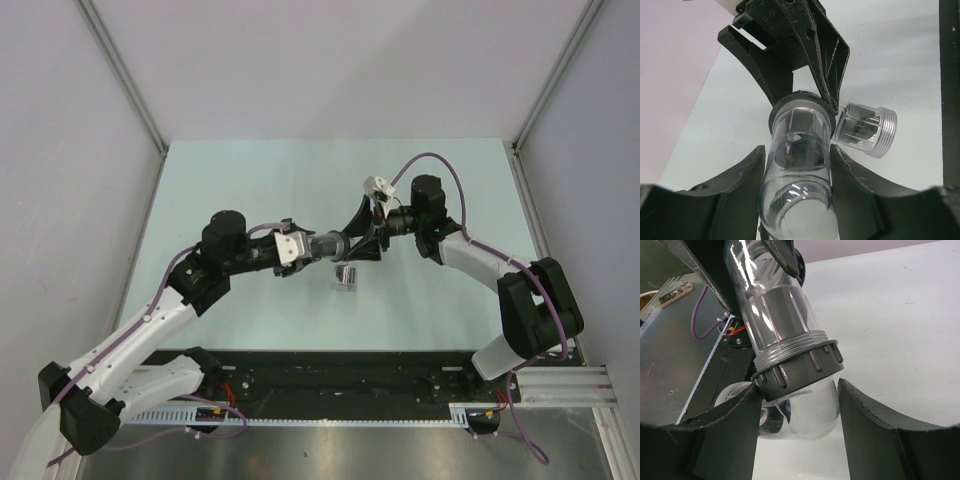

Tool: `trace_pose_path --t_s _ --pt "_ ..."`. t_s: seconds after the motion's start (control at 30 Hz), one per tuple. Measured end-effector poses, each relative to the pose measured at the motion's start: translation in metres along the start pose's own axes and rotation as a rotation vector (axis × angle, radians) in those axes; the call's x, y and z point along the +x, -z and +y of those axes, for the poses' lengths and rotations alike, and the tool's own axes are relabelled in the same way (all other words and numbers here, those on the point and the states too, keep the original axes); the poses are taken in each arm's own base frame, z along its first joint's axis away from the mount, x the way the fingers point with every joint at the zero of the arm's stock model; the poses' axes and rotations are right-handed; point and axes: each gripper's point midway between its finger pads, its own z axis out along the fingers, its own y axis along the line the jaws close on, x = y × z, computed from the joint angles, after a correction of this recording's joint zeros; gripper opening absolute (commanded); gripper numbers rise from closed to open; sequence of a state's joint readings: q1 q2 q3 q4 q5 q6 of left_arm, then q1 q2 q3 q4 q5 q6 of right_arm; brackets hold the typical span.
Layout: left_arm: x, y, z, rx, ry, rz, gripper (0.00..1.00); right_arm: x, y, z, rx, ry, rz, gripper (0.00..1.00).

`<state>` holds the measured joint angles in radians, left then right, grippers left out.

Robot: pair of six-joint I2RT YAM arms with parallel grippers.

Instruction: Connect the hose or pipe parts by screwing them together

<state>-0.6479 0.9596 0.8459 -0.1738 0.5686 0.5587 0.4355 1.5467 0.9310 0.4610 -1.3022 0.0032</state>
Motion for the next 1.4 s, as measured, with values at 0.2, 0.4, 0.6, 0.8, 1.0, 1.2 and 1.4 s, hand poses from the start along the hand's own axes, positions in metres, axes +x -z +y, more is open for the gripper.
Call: trace_pose_path --t_s 0.2,0.4,0.6,0.8,1.0,1.2,1.4 --pt "0.002 -0.002 0.001 -0.008 0.03 0.008 0.0 0.002 0.002 0.0 0.007 -0.025 0.004 0.53" --pt "0.013 -0.007 0.002 -0.028 0.159 0.039 0.0 0.007 0.008 -0.002 0.094 -0.089 0.038 0.92" --pt "0.046 -0.017 -0.004 -0.035 0.319 0.13 0.0 -0.018 0.013 0.013 0.182 0.032 0.059 1.0" --pt "0.053 -0.014 0.002 -0.095 0.494 0.143 0.0 -0.025 0.023 0.018 0.259 0.217 0.125 1.0" --pt "0.059 0.002 0.025 -0.2 0.814 0.113 0.0 -0.018 0.021 0.011 0.361 0.41 0.203 1.0" --pt "0.041 0.007 0.03 -0.195 1.042 0.045 0.0 -0.038 0.019 0.013 0.443 0.6 0.179 1.0" --pt "0.026 0.006 0.021 -0.136 1.191 0.017 0.0 -0.044 0.004 0.012 0.452 0.704 0.183 1.0"
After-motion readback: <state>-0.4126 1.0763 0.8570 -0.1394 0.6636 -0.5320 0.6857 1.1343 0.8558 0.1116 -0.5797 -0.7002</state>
